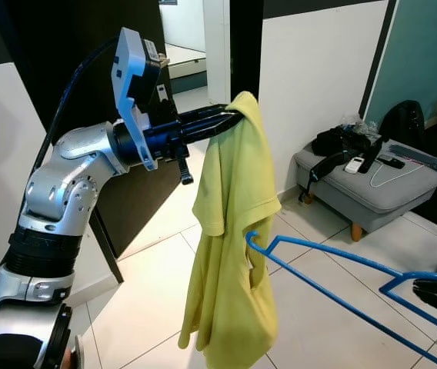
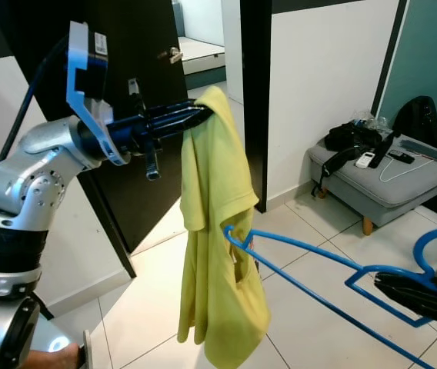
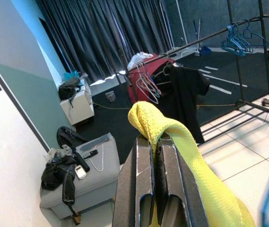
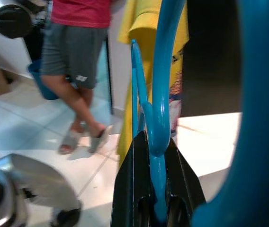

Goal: Hang hanger

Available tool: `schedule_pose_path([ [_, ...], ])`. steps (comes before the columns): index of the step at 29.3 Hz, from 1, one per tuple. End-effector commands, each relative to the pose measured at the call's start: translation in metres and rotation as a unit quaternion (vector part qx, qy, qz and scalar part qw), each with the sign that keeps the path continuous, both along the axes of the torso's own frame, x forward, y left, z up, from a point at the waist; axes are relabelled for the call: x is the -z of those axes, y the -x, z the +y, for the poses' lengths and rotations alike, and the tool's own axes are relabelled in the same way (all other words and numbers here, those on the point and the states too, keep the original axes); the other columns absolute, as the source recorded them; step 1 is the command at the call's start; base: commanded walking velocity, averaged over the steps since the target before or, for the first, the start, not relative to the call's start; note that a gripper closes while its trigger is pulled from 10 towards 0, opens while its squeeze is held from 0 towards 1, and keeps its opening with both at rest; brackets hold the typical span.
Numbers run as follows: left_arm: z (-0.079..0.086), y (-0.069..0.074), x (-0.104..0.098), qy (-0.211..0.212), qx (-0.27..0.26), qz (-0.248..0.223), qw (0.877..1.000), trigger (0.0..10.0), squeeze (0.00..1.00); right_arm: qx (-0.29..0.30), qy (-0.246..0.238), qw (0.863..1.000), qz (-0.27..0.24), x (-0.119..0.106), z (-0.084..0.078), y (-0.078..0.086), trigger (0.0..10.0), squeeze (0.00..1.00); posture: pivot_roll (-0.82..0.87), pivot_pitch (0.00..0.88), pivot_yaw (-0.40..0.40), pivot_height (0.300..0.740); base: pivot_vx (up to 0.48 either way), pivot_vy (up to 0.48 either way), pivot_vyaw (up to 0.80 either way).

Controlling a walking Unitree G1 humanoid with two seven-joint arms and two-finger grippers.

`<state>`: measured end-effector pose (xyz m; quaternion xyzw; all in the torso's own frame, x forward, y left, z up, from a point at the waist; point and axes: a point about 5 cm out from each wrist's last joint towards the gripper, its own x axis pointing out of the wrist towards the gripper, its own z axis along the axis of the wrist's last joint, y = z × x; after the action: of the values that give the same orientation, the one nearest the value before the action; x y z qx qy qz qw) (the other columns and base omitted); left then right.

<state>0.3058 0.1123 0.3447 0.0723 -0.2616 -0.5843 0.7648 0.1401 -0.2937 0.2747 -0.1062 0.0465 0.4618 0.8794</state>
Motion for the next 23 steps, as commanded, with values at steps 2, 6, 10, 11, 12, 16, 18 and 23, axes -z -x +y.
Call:
schedule_pose_path([
  [2, -0.002, 0.006, -0.007, 0.001, 0.009, -0.017, 1.000, 10.0, 0.00, -0.002, 0.007, 1.000, -0.005, -0.001, 0.002, -0.003, 10.0, 0.00, -0.12, 0.000, 0.067, 0.740, 0.000, 0.000, 0.00],
  [6, -0.002, 0.006, -0.007, 0.001, 0.011, -0.018, 1.000, 10.0, 0.00, -0.003, 0.009, 1.000, -0.007, -0.001, 0.003, -0.004, 10.0, 0.00, -0.12, 0.000, 0.066, 0.740, 0.000, 0.000, 0.00],
  [10, -0.002, 0.007, -0.008, 0.002, 0.012, -0.020, 1.000, 10.0, 0.00, -0.002, 0.007, 1.000, -0.009, -0.001, 0.004, -0.005, 10.0, 0.00, -0.12, 0.000, 0.065, 0.740, 0.000, 0.000, 0.00],
  [11, -0.002, 0.007, -0.008, 0.002, 0.013, -0.020, 1.000, 10.0, 0.00, -0.001, 0.007, 1.000, -0.009, -0.001, 0.004, -0.006, 10.0, 0.00, -0.12, 0.000, 0.065, 0.740, 0.000, 0.000, 0.00],
  [12, -0.002, 0.007, -0.008, 0.002, 0.013, -0.020, 1.000, 10.0, 0.00, -0.001, 0.007, 1.000, -0.009, -0.001, 0.004, -0.006, 10.0, 0.00, -0.12, 0.000, 0.065, 0.740, 0.000, 0.000, 0.00],
  [16, -0.007, 0.010, -0.011, 0.015, 0.024, -0.019, 0.999, 10.0, 0.00, 0.001, 0.003, 1.000, -0.023, 0.003, 0.010, -0.012, 10.0, 0.00, -0.12, 0.000, 0.065, 0.740, 0.000, 0.000, 0.00],
  [18, -0.011, 0.012, -0.011, 0.018, 0.032, -0.017, 0.999, 10.0, 0.00, 0.002, -0.001, 0.999, -0.032, 0.004, 0.013, -0.016, 10.0, 0.00, -0.12, 0.000, 0.064, 0.740, 0.000, 0.000, 0.00],
  [23, -0.018, 0.019, -0.011, 0.022, 0.050, -0.013, 0.998, 10.0, 0.00, 0.023, -0.008, 0.997, -0.069, 0.006, 0.016, -0.028, 10.0, 0.00, -0.11, 0.000, 0.065, 0.740, 0.000, 0.000, 0.00],
])
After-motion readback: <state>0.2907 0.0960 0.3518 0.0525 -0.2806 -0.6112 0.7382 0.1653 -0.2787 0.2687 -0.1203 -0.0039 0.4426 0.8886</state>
